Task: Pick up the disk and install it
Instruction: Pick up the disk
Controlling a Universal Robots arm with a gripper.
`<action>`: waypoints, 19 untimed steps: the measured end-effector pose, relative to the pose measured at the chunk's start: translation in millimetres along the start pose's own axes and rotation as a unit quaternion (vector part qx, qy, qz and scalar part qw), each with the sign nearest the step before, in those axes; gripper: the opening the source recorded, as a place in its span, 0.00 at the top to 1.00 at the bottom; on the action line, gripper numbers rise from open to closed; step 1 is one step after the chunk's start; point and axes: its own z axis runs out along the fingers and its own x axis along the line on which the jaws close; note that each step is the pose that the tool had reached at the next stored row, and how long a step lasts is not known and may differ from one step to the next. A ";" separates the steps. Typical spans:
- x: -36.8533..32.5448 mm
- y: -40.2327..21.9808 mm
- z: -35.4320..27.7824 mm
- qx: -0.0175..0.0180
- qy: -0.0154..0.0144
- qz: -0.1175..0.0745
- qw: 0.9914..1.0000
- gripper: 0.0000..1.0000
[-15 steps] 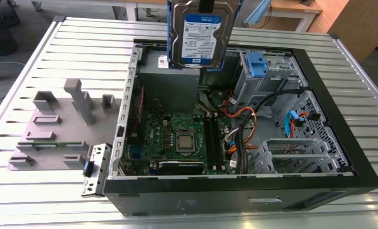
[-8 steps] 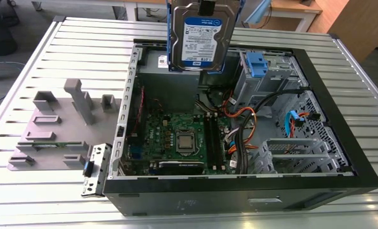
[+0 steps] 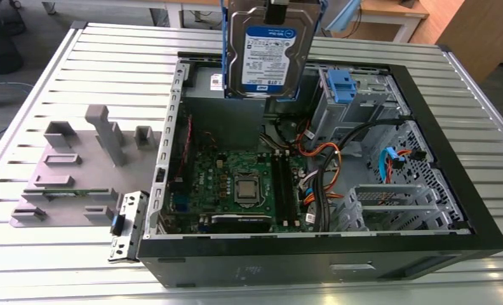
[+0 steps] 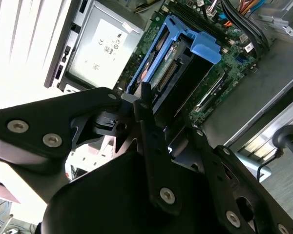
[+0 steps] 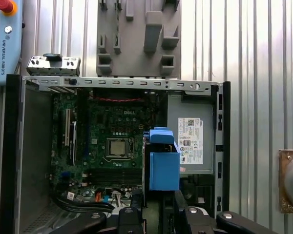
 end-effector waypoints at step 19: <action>13.2 0.0 -0.3 0.000 0.002 0.000 1.000 0.65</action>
